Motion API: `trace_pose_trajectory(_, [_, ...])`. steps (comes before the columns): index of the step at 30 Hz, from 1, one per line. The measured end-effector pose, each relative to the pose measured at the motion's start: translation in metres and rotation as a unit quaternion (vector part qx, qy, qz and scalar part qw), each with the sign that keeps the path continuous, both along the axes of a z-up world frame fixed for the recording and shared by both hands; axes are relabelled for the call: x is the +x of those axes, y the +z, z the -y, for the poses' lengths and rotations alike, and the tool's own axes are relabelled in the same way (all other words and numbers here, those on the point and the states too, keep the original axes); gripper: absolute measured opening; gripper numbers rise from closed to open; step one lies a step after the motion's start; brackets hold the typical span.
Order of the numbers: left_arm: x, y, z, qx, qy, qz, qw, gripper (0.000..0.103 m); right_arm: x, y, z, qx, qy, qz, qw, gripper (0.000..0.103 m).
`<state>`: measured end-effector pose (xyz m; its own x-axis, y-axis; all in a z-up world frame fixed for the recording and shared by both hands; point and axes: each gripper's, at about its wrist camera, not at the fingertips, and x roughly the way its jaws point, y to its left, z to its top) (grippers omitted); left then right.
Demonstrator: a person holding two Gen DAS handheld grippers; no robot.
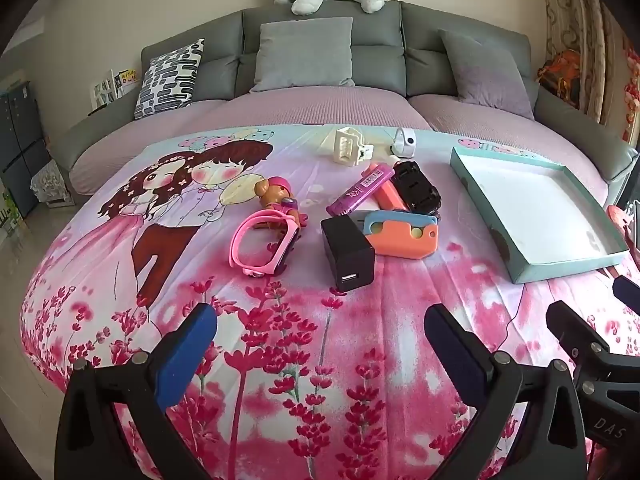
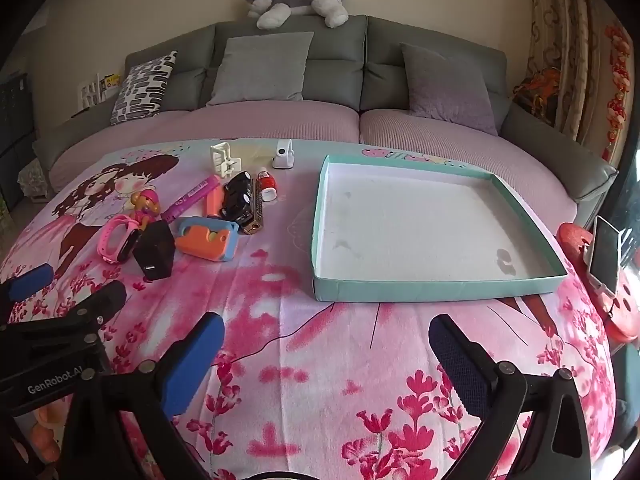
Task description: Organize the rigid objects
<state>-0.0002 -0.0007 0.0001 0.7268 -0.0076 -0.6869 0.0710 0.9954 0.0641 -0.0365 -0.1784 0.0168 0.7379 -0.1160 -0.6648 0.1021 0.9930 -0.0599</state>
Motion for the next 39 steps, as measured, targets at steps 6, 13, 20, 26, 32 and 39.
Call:
trace_pose_trajectory(6, [-0.002, 0.001, -0.004, -0.02, -0.003, 0.003, 0.9998, 0.103, -0.003, 0.001, 0.002, -0.003, 0.002, 0.002, 1.0, 0.103])
trace_pose_trajectory(13, [0.0, -0.003, -0.001, -0.018, -0.005, -0.007, 0.9998, 0.103, -0.002, -0.003, 0.001, -0.003, -0.002, -0.004, 1.0, 0.103])
trace_pose_trajectory(20, [0.001, -0.005, -0.002, -0.016, 0.0, -0.009, 0.9998, 0.103, 0.002, -0.002, 0.003, 0.001, -0.004, -0.009, 1.0, 0.103])
trace_pose_trajectory(26, [0.004, -0.007, -0.003, -0.018, 0.006, -0.015, 0.9997, 0.103, 0.003, -0.003, 0.003, 0.002, -0.004, -0.009, 1.0, 0.103])
trace_pose_trajectory(32, [0.006, -0.009, -0.006, -0.019, 0.016, -0.022, 0.9994, 0.103, 0.001, -0.004, 0.007, 0.006, -0.01, -0.01, 1.0, 0.103])
trace_pose_trajectory(39, [0.008, -0.013, -0.012, -0.021, 0.031, -0.031, 0.9988, 0.103, 0.0, -0.003, 0.01, 0.012, -0.016, -0.008, 1.0, 0.103])
